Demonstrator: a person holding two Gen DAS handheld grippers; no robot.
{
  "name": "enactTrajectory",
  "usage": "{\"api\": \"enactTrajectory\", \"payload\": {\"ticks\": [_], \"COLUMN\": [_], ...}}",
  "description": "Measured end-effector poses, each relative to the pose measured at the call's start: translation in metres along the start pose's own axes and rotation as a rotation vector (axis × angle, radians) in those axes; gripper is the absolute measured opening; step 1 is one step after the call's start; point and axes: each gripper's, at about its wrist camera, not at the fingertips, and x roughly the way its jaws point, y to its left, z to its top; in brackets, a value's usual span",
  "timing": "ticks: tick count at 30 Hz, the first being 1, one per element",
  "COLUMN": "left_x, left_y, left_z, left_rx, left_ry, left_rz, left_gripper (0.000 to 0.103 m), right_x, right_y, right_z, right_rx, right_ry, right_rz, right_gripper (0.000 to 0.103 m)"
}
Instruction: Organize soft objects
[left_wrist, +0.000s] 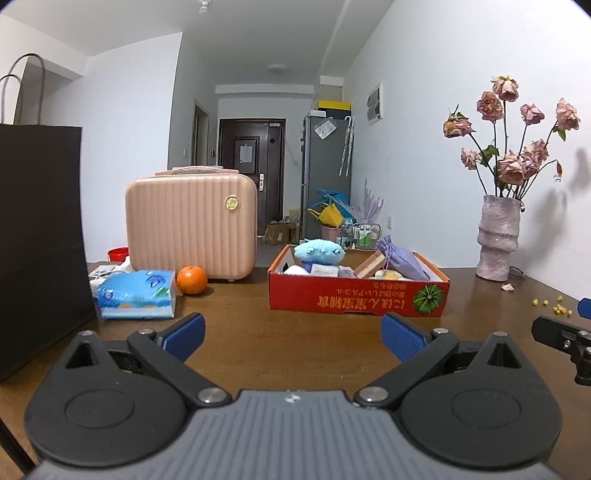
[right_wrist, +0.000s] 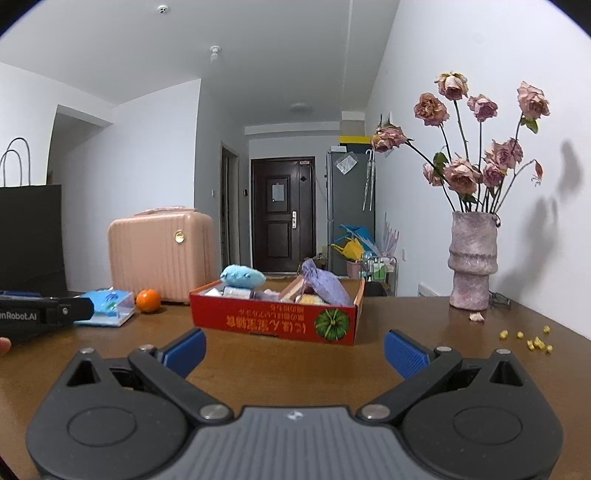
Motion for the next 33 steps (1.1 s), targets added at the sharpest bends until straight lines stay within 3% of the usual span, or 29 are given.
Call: {"api": "enactTrajectory", "payload": {"ticks": [6,16,33], "left_x": [-0.028,-0.072,-0.085], "left_y": [0.003,-0.005,-0.008], "left_z": [-0.021,-0.039,-0.038], "left_rx": [-0.003,0.041,0.040], "left_ry": [0.037,0.012,-0.015], "left_rz": [0.013,0.016,0.008], "left_gripper": [0.103,0.103,0.103], "right_x": [-0.030,-0.057,-0.068], "right_y": [0.002,0.011,0.015], "right_z": [-0.008,-0.018,-0.015], "right_rx": [-0.006,-0.016,-0.018], "right_ry": [0.015,0.040,0.024], "right_rz": [0.005,0.024,0.026], "right_gripper": [0.103,0.103,0.103]}}
